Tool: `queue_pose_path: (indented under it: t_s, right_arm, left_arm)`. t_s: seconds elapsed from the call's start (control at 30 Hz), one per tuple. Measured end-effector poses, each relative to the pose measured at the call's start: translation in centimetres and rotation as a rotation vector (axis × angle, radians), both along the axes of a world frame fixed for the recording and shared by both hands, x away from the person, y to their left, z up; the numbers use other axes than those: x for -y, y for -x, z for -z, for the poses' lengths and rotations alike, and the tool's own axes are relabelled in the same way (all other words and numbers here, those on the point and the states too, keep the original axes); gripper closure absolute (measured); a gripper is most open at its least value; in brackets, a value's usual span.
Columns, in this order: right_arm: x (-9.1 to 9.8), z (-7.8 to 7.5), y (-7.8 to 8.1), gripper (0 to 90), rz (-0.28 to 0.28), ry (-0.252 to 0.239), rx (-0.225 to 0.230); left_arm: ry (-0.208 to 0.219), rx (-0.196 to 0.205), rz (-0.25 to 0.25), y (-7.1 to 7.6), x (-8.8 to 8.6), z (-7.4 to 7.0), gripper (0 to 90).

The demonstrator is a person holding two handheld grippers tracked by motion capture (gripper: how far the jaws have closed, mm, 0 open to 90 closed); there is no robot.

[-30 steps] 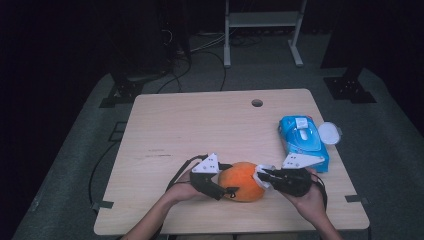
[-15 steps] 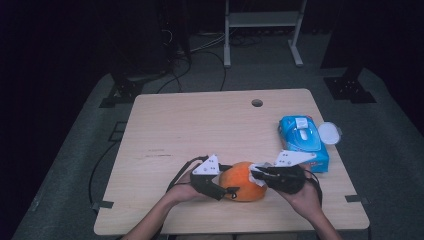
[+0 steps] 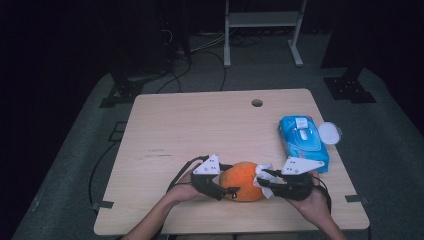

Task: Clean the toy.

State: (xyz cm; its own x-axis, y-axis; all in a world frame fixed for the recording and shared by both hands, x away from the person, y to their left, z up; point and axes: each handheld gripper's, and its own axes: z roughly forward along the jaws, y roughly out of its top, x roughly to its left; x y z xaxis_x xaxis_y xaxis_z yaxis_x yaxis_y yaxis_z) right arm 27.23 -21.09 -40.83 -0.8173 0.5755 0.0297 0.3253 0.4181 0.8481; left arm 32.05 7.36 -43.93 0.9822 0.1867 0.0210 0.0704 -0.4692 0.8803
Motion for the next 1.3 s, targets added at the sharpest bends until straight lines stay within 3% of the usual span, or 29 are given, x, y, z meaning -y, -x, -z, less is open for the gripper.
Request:
queue_pose_path:
  t_s: [0.1,0.2,0.23,0.33,0.4,0.43,0.47,0.57,0.63,0.7,0.8,0.9,0.97,1.07,1.13,1.3]
  right_arm:
    - [0.1,-0.3,0.0,79.7,0.016,0.04,-0.044]
    - [0.4,-1.5,0.1,81.9,0.021,0.063,-0.039]
    - [0.5,-2.7,0.4,82.1,0.005,0.021,-0.029]
    - [-0.2,-4.1,0.6,82.1,-0.019,-0.023,-0.009]
    - [-1.6,-5.0,0.6,82.1,-0.058,-0.039,0.016]
    - [-3.5,-5.4,0.3,82.1,-0.094,-0.019,0.035]
    - [-3.5,-5.4,0.3,82.1,-0.094,-0.019,0.035]
    - [-5.7,-4.5,-0.8,82.0,-0.11,0.056,0.034]
    - [-5.6,-2.5,-1.7,81.9,-0.096,0.104,-0.014]
    - [-5.2,-2.2,-1.8,81.9,-0.093,0.078,-0.03]
    - [-3.9,-2.2,-1.8,81.9,-0.065,0.051,-0.031]
    - [-3.8,-2.8,-1.2,82.0,-0.049,0.076,-0.004]
    - [-4.1,-3.0,-1.0,82.0,-0.06,0.081,0.007]
    - [-5.8,-3.4,-0.6,82.0,-0.117,0.082,0.007]
    - [-7.7,-3.2,-1.0,82.0,-0.147,0.119,0.001]
    - [-7.8,-2.8,-1.8,82.1,-0.147,0.144,-0.013]
  left_arm:
    - [-0.014,0.019,0.016,0.3,0.2,-0.2,27.0]
    - [-0.017,0.017,0.011,0.3,0.2,-0.2,27.4]
    - [-0.016,0.013,0.008,0.2,0.1,-0.1,27.5]
    - [-0.009,0.008,0.007,0.1,0.3,-0.1,27.5]
    - [-0.017,0.021,0.015,0.1,0.6,-0.2,27.6]
    - [-0.018,0.023,0.017,0.3,0.7,-0.3,27.6]
    - [-0.018,0.026,0.02,0.4,0.8,-0.2,27.6]
    - [-0.023,0.029,0.019,0.5,0.7,-0.2,27.0]
    - [-0.015,0.001,-0.002,0.2,0.4,-0.2,19.6]
    - [0.008,-0.049,-0.007,-0.2,0.1,0.0,19.4]
    - [0.023,-0.071,-0.014,-0.4,0.2,-0.1,22.0]
    - [0.019,-0.062,-0.015,-0.3,0.3,-0.3,30.1]
    - [0.012,-0.038,-0.02,-0.1,0.6,-0.7,30.8]
    - [0.005,0.0,-0.016,0.4,1.3,-1.2,31.2]
    - [-0.015,0.012,-0.012,0.7,1.5,-1.1,29.8]
    - [-0.003,-0.009,-0.024,0.3,0.8,-0.6,29.7]
